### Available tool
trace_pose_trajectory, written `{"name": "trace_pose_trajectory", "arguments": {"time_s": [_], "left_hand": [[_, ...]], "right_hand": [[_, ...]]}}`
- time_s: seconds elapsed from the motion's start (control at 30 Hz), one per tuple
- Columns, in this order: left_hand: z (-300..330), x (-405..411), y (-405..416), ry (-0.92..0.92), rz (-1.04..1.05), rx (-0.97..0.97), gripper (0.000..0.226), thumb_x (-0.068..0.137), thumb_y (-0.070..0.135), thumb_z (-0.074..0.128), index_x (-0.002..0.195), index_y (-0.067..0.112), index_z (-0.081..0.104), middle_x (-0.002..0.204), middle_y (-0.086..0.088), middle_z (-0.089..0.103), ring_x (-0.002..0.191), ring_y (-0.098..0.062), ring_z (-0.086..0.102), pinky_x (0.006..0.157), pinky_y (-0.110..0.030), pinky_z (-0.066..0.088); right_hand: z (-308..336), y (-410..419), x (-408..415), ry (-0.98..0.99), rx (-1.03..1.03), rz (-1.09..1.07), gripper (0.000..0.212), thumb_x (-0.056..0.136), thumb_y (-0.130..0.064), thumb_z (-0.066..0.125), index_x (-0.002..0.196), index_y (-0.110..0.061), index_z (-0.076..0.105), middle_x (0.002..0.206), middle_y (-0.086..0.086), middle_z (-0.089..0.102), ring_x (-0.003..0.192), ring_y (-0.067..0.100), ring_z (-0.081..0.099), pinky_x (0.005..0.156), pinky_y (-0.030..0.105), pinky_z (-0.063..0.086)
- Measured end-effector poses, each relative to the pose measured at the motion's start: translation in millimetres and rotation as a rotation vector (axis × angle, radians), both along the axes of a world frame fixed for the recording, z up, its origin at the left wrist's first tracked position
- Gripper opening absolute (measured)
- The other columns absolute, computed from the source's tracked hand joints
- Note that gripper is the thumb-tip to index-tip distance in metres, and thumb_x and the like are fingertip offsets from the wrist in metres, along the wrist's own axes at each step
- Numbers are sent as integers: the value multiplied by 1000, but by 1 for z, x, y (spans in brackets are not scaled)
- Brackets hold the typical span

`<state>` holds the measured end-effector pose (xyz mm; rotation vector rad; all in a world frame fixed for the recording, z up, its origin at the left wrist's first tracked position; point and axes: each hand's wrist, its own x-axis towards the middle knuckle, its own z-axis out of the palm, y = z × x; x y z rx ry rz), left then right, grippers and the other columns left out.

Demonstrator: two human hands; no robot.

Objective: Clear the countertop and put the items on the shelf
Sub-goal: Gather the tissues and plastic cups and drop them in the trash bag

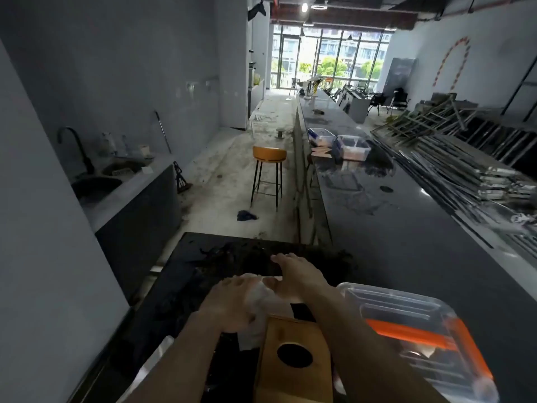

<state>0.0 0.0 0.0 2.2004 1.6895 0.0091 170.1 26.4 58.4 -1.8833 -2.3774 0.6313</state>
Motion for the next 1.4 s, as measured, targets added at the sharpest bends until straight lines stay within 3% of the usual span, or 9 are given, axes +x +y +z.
{"name": "trace_pose_trajectory", "arguments": {"time_s": [0.33,0.5,0.73,0.87,0.97,1.07,1.2,1.27,1.4], "left_hand": [[-31,4,-9,264,21,145,52,93,24,59,142,23,42,140,-3,54,123,-28,53,99,-38,43],[-33,-5,-12,24,178,208,15,95,36,55,103,28,65,110,2,69,103,-21,61,81,-31,41],[-29,-23,-13,9,180,250,15,95,29,54,106,31,63,110,4,67,108,-22,53,89,-36,38],[-17,-28,-13,-178,258,358,8,94,22,59,102,24,60,106,-2,61,96,-26,60,78,-37,45],[-5,-32,-9,-322,249,416,12,92,16,64,101,21,60,105,-2,59,87,-25,63,73,-36,50],[5,-38,-9,-417,172,462,16,90,13,67,103,20,60,101,0,69,86,-20,68,67,-21,46],[5,-61,-25,-498,338,425,38,84,22,73,117,30,56,108,11,68,91,-9,69,76,-36,60],[3,-78,-40,-421,406,294,54,78,32,75,127,34,51,116,10,62,103,-12,66,86,-41,57],[-3,-102,-77,46,431,13,88,65,63,75,141,39,39,135,3,52,127,-21,51,102,-40,44]], "right_hand": [[-29,0,-2,-35,-112,13,58,93,-44,62,145,-28,45,136,6,56,120,29,55,89,37,47],[-39,3,-4,28,-93,0,64,89,-41,68,147,-32,42,145,4,50,132,30,47,98,40,45],[-41,5,-13,71,-78,46,79,79,-37,80,148,-35,42,145,4,53,129,29,53,98,41,51],[-41,3,-19,100,-56,103,80,82,-31,79,150,-37,38,147,5,50,133,30,48,103,43,49],[-35,-4,-28,170,55,101,75,85,-33,76,150,-38,40,148,2,51,138,30,43,108,47,43],[-25,-9,-38,193,172,106,52,89,-31,73,138,-38,54,132,0,62,124,27,55,93,41,48],[-14,-18,-50,193,233,111,26,93,-23,69,118,-27,66,115,2,70,106,25,65,75,31,42],[-12,-23,-58,199,250,127,21,93,-22,67,114,-24,67,112,1,71,101,24,66,74,30,42],[-16,-34,-76,189,298,193,19,93,-22,65,111,-23,64,111,0,67,98,24,66,73,32,43]]}}
